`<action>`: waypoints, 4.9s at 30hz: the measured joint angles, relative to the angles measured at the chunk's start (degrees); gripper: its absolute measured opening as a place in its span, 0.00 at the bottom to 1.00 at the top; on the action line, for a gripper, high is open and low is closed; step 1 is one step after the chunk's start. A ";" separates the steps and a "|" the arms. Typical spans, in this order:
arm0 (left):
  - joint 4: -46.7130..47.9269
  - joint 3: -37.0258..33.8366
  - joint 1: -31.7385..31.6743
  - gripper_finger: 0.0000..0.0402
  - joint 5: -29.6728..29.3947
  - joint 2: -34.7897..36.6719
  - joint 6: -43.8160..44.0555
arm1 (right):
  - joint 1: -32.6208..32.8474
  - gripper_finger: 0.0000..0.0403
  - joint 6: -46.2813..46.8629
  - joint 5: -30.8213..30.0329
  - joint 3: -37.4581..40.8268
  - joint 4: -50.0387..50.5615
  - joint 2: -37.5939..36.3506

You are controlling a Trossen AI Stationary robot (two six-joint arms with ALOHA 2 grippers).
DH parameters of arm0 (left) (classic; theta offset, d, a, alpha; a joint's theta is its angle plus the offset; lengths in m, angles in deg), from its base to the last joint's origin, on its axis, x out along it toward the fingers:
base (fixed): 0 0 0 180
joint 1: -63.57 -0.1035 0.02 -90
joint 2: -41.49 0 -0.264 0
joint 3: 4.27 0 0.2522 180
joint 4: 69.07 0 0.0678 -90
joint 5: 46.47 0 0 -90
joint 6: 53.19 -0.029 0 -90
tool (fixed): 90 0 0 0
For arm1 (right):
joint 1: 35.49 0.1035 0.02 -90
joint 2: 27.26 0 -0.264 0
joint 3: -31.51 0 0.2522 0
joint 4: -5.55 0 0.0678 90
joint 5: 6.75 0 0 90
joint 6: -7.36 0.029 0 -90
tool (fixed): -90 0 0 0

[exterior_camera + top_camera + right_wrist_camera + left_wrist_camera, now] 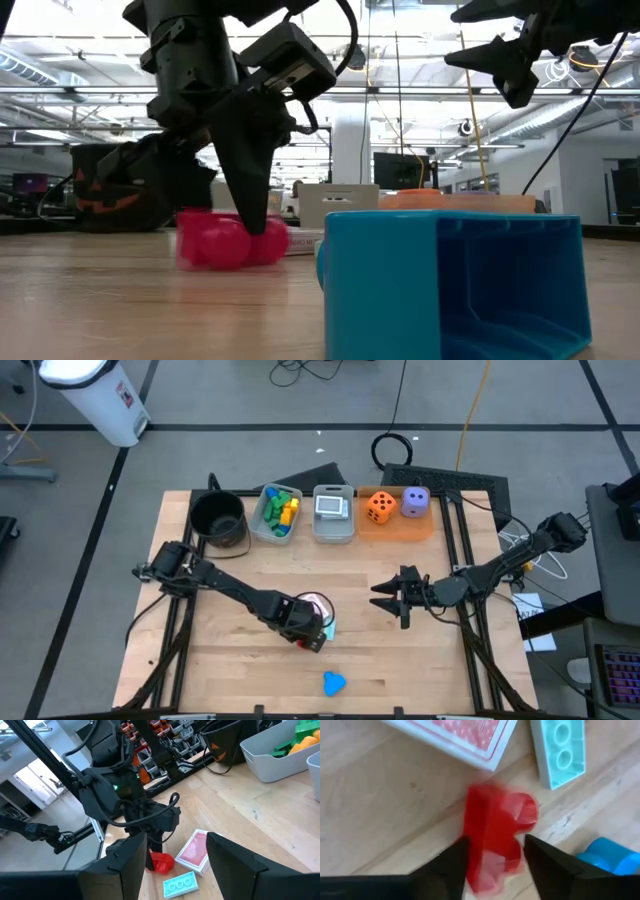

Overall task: Pick & Place Toys
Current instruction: Put the red game piece into the left gray bin

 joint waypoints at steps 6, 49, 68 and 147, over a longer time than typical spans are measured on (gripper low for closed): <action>-1.36 0.04 -1.09 0.23 -0.01 0.06 -0.52 | -0.02 0.49 -0.21 0.00 0.00 0.00 0.00; -26.47 -0.02 -12.61 0.05 20.78 26.55 -25.37 | -2.02 0.49 -40.20 9.20 -21.03 12.72 1.25; -34.49 0.01 -20.29 0.05 45.50 20.91 -16.59 | -5.67 0.49 -65.48 9.69 -33.66 13.99 15.95; -55.87 -0.04 -27.43 0.22 54.31 13.53 5.85 | -0.56 0.24 -94.93 -9.29 -33.86 11.52 19.37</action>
